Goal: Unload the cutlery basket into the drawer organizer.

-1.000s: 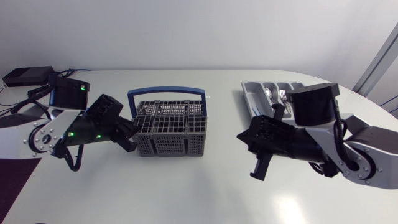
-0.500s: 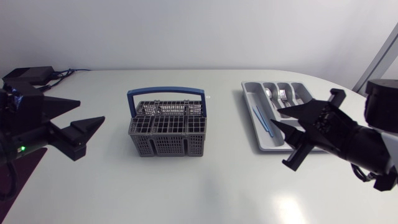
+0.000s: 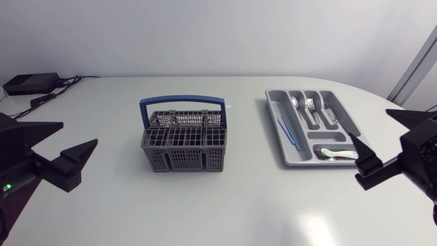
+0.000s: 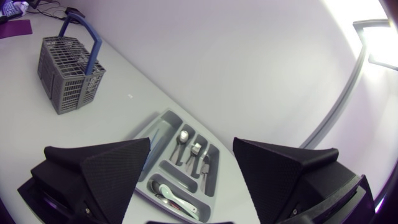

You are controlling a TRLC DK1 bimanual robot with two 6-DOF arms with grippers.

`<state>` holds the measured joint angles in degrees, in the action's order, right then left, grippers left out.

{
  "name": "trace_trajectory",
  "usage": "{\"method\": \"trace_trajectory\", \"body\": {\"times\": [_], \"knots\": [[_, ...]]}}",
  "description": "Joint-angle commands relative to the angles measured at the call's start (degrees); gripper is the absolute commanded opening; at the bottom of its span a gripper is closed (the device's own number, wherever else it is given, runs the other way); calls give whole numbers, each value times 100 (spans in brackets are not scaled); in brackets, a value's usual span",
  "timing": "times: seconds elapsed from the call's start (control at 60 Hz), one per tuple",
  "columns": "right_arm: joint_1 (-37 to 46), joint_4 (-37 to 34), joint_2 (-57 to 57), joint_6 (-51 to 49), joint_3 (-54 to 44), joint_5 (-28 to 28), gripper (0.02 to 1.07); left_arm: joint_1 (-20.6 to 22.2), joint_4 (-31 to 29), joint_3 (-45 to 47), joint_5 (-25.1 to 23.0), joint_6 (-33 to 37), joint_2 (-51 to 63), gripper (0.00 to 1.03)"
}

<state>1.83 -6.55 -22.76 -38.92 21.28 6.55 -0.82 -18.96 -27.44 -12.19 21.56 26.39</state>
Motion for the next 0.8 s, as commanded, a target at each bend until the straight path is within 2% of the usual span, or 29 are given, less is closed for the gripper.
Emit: {"method": "trace_trajectory", "body": {"times": [0.0, 0.117, 0.317, 0.433, 0.533, 0.783], "knots": [[301, -172, 378, 262, -221, -39, 103, -50, 138, 257, -47, -126, -196, 99], [661, -312, 431, 411, -264, -22, 103, -94, 138, 292, -56, -275, -231, 99], [1276, -418, 571, 859, -449, 523, 103, -190, 173, 318, -30, -425, -284, 99], [1276, -400, 782, 1000, -607, 629, 103, -261, 270, 450, 208, -680, -547, 99], [1285, -391, 1187, 1009, -739, 629, 103, -287, 595, 714, 770, -978, -1075, 99], [936, -142, 1513, 1729, -1090, 323, 103, -199, 945, 1238, 897, -1306, -1548, 99]]}}
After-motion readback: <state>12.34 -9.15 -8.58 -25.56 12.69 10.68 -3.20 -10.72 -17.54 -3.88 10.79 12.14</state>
